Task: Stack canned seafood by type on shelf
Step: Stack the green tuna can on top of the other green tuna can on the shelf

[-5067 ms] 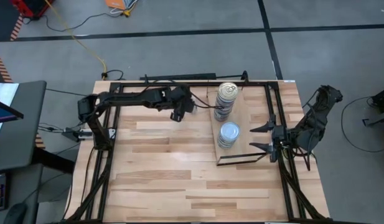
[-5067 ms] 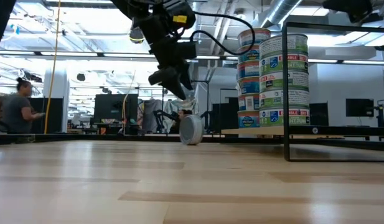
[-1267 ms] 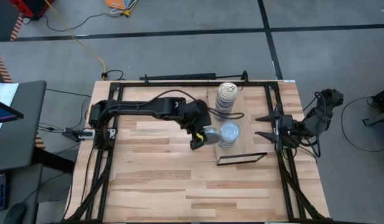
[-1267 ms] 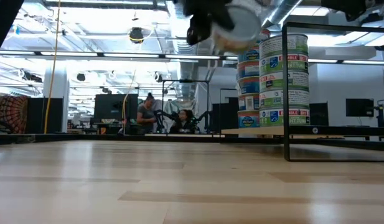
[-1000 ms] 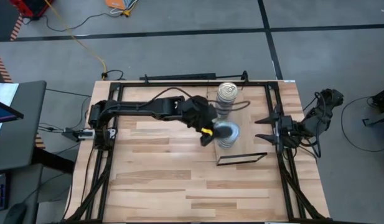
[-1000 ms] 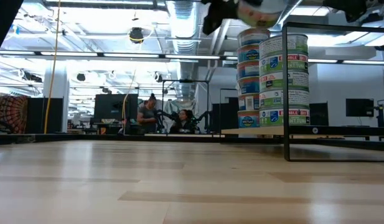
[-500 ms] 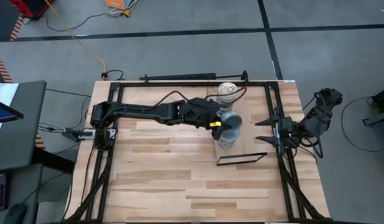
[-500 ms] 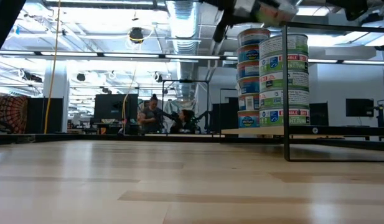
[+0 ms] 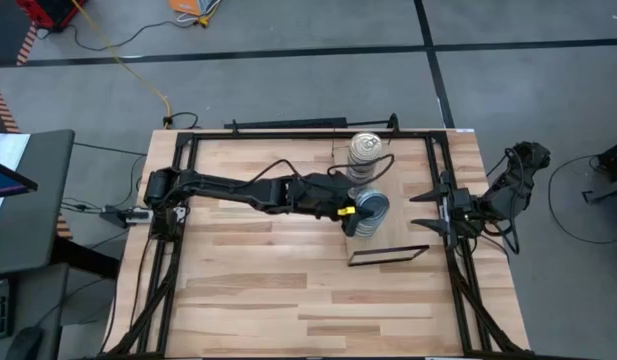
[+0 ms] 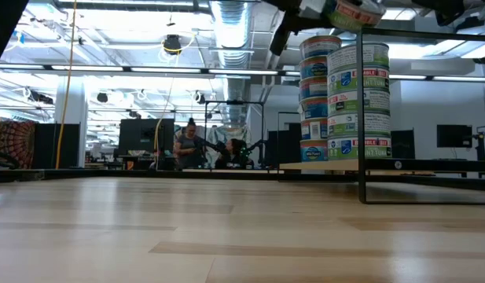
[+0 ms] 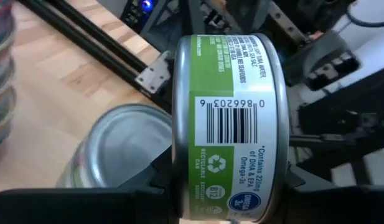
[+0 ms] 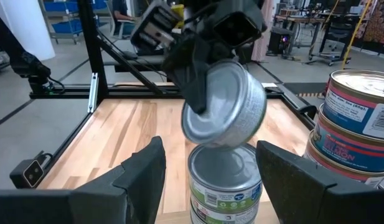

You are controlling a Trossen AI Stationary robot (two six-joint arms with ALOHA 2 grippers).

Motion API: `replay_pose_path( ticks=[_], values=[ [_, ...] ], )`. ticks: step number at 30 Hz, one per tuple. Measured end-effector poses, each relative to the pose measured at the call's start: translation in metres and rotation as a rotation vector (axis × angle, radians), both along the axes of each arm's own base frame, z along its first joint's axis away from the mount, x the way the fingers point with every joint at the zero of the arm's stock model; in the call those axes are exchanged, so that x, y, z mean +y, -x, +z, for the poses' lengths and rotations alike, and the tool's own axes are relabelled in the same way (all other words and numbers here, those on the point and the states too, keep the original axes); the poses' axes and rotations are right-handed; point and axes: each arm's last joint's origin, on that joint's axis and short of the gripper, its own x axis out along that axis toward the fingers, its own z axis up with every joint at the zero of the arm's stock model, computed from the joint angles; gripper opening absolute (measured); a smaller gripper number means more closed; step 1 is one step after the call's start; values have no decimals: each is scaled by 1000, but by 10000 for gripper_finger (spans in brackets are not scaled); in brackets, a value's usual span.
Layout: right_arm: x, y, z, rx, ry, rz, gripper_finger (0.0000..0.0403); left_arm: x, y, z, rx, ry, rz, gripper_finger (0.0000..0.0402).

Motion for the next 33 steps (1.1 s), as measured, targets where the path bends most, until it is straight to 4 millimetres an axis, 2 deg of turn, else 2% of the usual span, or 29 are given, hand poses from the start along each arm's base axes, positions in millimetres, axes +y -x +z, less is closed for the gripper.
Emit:
replay_pose_path(
  ticks=[7,18,24,33],
  values=[
    [0,0,1,-10,-3,1,277,-4,0,1,-8,8,33,131],
    [0,0,1,-10,0,1,277,-8,-17,-26,9,80,55,131],
    [0,0,1,-9,0,1,277,-10,-19,-29,0,122,-4,131],
    [0,0,1,-9,-1,1,277,-7,-19,-29,9,91,4,168]
  ],
)
